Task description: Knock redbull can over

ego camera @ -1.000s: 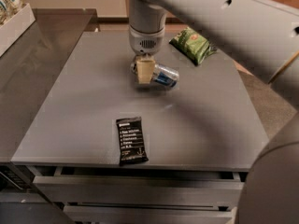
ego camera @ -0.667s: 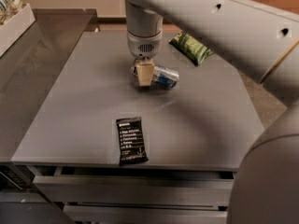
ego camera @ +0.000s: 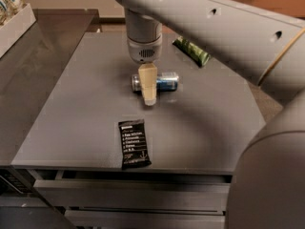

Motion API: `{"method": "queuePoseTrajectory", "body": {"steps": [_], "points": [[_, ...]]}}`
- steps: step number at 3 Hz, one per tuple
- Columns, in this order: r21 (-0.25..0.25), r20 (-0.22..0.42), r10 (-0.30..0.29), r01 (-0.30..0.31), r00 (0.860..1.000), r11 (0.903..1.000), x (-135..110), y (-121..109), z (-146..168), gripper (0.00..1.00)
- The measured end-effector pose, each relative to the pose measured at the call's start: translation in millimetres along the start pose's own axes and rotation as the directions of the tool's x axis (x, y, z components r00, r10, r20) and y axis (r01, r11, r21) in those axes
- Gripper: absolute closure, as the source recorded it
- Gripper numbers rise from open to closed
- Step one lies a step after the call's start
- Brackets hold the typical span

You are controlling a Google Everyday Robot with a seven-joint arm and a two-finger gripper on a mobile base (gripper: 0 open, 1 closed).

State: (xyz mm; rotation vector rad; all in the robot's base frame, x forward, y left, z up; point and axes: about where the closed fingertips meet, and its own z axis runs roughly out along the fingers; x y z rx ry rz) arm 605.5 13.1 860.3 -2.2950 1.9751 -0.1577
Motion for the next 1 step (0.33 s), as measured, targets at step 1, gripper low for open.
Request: {"method": "queuePoseTrajectory", "body": {"steps": [1], "points": [[0.000,0.000,0.000,0.000,1.000,1.0000,0.0,0.0,0.0,0.00]]}}
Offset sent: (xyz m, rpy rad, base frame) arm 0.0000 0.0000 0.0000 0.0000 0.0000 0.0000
